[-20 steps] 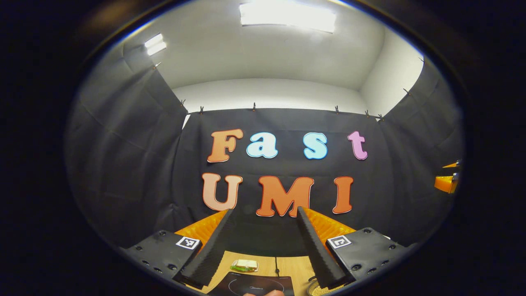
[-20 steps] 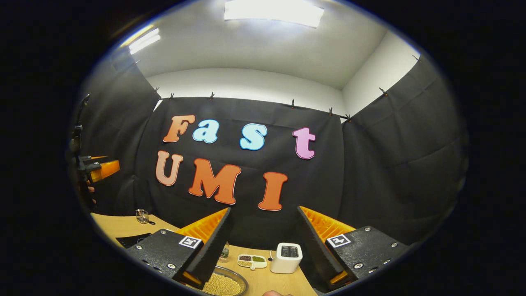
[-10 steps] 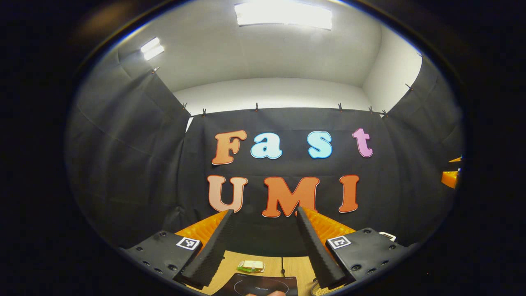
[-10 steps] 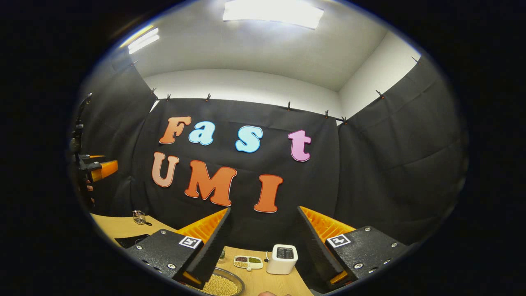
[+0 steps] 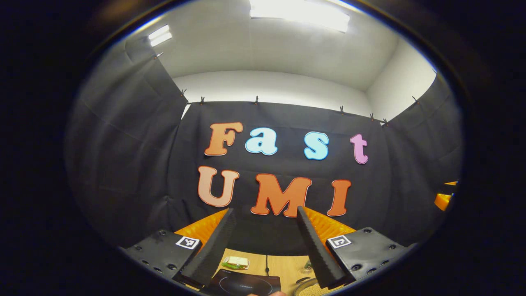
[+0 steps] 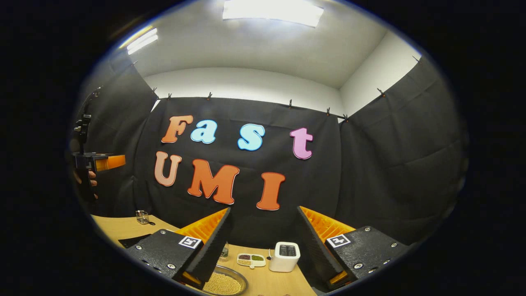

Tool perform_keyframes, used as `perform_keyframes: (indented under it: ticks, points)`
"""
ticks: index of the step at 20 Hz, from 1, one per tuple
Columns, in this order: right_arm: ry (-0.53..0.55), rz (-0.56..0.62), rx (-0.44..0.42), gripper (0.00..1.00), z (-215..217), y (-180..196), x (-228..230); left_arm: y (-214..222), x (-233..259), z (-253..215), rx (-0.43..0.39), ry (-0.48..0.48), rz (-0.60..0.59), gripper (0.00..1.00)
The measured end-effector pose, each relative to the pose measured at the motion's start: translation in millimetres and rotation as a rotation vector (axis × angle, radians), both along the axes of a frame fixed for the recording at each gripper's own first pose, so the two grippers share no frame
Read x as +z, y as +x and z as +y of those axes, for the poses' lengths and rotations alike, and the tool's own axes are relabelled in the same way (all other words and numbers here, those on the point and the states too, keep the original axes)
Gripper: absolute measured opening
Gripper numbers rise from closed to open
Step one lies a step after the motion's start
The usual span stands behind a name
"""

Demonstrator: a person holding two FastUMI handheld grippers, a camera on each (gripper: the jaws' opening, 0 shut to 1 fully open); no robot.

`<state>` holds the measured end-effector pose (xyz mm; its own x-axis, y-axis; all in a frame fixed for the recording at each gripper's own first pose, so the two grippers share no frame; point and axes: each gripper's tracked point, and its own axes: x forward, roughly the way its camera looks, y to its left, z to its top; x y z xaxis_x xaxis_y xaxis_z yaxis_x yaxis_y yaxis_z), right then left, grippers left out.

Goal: First push the handle of the pot to place it horizontally, then grasp the pot with both hands and set it on the induction cooktop.

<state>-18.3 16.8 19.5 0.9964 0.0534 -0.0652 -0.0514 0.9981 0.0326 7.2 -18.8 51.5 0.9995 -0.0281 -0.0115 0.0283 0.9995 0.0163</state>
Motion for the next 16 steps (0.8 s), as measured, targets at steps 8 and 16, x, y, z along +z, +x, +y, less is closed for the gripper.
perform_keyframes:
  ticks: [8,16]
  points:
    - [0.058,0.276,0.164,0.92,55.8,-24.3,-95.1,-5.8,-20.6,29.7,0.029,0.066,0.011,0.98]
    - [0.144,0.671,0.27,0.64,100.0,-52.1,-203.1,-2.4,-28.7,57.1,0.066,0.108,0.015,0.97]
